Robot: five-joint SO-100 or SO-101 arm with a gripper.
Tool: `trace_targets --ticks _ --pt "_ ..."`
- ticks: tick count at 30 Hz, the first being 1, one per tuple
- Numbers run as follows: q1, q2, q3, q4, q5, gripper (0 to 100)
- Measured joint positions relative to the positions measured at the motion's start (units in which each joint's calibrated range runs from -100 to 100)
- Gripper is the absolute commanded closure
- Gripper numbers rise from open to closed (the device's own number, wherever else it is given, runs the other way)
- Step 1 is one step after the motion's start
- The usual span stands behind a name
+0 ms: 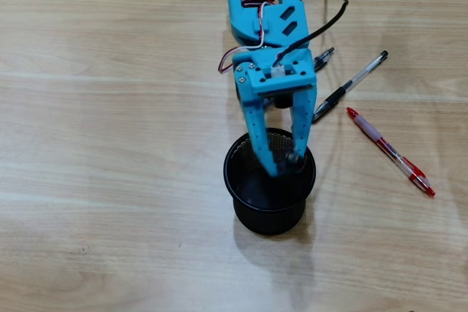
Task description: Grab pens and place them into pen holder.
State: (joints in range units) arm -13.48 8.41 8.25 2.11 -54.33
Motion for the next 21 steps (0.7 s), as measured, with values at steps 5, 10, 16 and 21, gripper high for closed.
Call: trace_targets --ticks 5,10,16,21 --pt "0.0 0.0 0.0 0.0 0.0 87" --pt "0.0 -5.9 0.0 8.5 1.9 87" --pt "0.6 -18.4 -0.1 29.5 3.0 91" --pt "1.8 -26.8 -0.1 44.5 3.0 98"
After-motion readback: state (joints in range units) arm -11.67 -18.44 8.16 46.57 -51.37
